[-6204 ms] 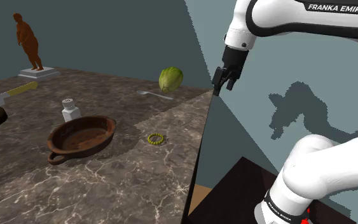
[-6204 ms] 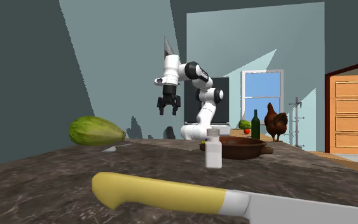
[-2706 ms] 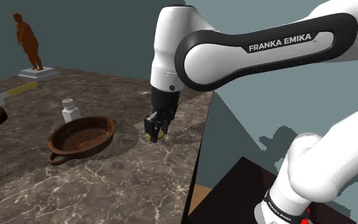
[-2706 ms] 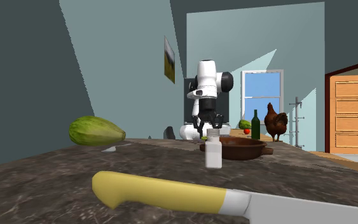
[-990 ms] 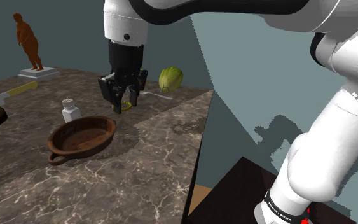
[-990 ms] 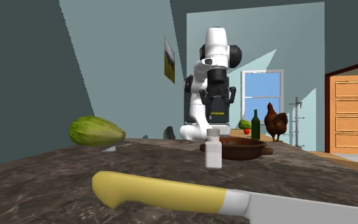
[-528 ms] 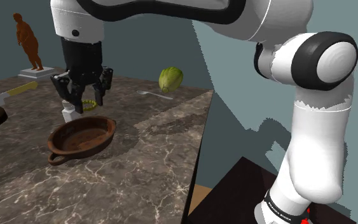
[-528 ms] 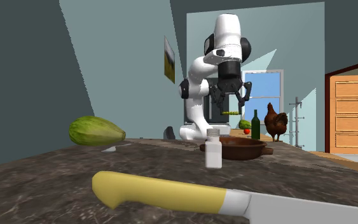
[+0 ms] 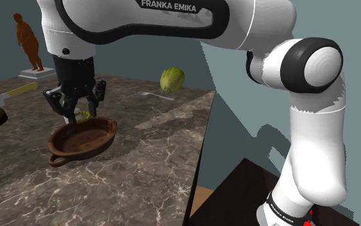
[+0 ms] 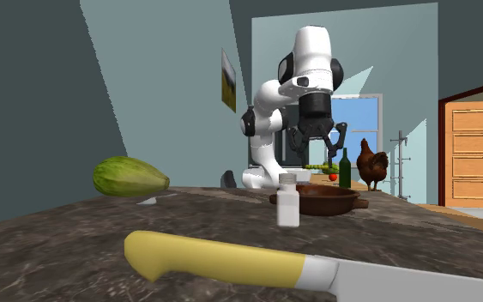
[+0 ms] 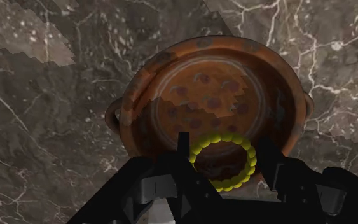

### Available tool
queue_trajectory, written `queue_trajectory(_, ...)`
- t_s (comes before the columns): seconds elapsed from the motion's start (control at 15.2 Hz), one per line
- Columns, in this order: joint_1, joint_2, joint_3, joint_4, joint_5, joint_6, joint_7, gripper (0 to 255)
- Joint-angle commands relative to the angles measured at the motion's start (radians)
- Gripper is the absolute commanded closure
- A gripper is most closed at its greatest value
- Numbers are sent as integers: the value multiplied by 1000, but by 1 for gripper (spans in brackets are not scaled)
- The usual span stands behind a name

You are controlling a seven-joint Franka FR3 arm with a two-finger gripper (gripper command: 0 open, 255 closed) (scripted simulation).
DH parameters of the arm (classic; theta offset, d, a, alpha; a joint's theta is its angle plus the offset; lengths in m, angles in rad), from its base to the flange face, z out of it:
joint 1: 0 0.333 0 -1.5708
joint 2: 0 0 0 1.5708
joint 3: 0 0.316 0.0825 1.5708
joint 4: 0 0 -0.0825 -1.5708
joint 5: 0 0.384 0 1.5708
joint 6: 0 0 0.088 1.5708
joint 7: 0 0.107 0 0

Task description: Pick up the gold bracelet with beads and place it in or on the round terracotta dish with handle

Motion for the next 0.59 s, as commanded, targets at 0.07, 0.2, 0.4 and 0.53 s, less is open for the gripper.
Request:
queue_trajectory(0.07,-15,-16,0,-63,9,49,-1,255)
queue_trajectory(0.2,-22,-23,0,-100,13,80,-1,255)
queue_trajectory(0.4,-31,-32,-1,-153,17,124,0,255)
queue_trajectory(0.53,-33,-34,-1,-167,18,137,0,255)
